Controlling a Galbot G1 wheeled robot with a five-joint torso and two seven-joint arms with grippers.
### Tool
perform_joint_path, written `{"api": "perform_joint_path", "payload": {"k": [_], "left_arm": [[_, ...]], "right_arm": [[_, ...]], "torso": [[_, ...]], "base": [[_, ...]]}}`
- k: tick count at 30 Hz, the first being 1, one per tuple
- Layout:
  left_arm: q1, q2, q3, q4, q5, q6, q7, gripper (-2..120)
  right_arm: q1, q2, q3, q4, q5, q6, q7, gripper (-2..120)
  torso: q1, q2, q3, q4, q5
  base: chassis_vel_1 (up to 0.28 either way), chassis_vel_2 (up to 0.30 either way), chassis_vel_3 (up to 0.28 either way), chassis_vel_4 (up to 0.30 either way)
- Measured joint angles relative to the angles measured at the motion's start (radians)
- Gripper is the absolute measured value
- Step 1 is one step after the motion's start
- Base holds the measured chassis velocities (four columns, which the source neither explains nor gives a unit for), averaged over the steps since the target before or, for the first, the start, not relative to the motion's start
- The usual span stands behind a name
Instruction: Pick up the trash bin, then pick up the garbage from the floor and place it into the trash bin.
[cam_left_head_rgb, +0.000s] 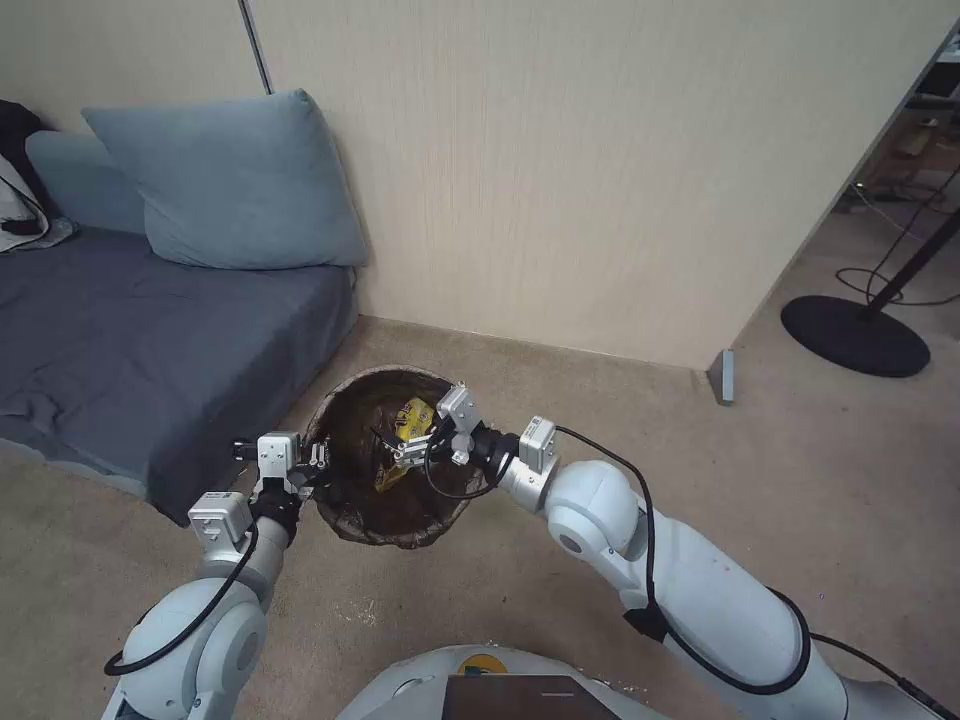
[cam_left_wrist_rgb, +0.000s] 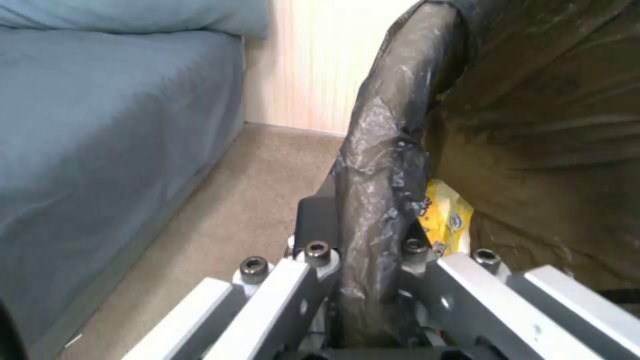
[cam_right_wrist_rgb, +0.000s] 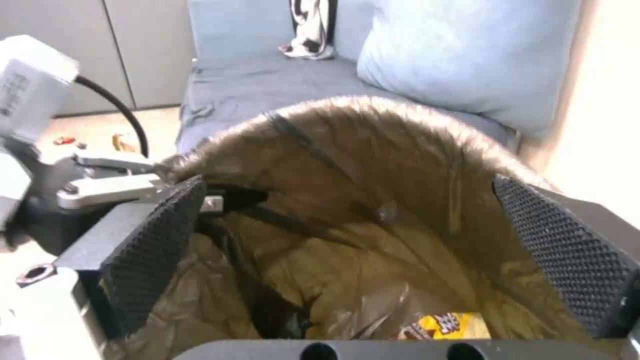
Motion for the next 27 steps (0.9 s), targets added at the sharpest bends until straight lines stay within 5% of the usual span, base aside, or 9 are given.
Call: {"api": "perform_joint_path", "payload": {"k": [19,27], "left_arm": [[-0.007,-0.001,-0.003,0.009,-0.002,-0.001,0.000,2],[-0.008,-0.009,-0.002,0.010,-0.001,-0.003,0.001,2]], "right_arm": [[-0.160,-0.120,0.242,0.230,0.093,-0.013,0.061,100],[-0.321,-0.103,0.353,0.212,-0.038,0.095,0.136,100]], "torso": [[0.000,0.000,0.000,-0.0003,0.0002],[0.000,0.000,0.000,0.0003,0.0001]], "base": [[0.000,0.000,0.000,0.000],[0.000,0.000,0.000,0.000]]}}
